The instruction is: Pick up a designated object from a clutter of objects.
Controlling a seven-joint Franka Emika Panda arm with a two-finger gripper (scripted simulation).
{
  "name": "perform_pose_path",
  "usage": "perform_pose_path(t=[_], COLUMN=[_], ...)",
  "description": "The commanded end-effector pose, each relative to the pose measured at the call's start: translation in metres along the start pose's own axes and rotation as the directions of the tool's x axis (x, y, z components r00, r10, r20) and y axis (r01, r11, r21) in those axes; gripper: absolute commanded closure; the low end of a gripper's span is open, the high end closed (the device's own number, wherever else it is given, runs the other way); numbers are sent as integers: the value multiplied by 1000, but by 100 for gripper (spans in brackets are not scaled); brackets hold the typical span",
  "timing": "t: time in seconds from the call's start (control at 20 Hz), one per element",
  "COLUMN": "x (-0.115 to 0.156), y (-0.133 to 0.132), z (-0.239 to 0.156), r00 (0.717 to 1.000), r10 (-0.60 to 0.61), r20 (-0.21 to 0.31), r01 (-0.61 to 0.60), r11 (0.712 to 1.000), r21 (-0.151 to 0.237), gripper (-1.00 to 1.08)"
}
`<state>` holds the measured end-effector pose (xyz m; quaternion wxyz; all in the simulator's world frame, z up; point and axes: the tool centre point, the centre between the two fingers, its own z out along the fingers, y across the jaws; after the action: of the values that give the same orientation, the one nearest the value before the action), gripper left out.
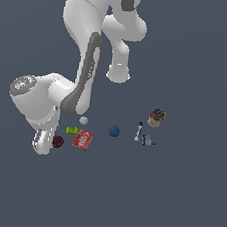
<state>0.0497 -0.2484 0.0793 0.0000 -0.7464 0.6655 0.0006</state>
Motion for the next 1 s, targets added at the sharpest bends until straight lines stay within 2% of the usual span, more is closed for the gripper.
perform_pose_path(t=[0.0, 0.85, 0.9, 0.95], x=[0, 1, 1, 1], y=[0, 0, 0, 0], z=[0, 51, 51, 51], r00=[1000, 1000, 1000, 1000], r10=[0, 6, 6, 6], r20=[0, -1, -1, -1], r01=[0, -6, -6, -6], r11=[1000, 1000, 1000, 1000], r21=[0, 1, 1, 1], gripper=[-92, -92, 108, 108])
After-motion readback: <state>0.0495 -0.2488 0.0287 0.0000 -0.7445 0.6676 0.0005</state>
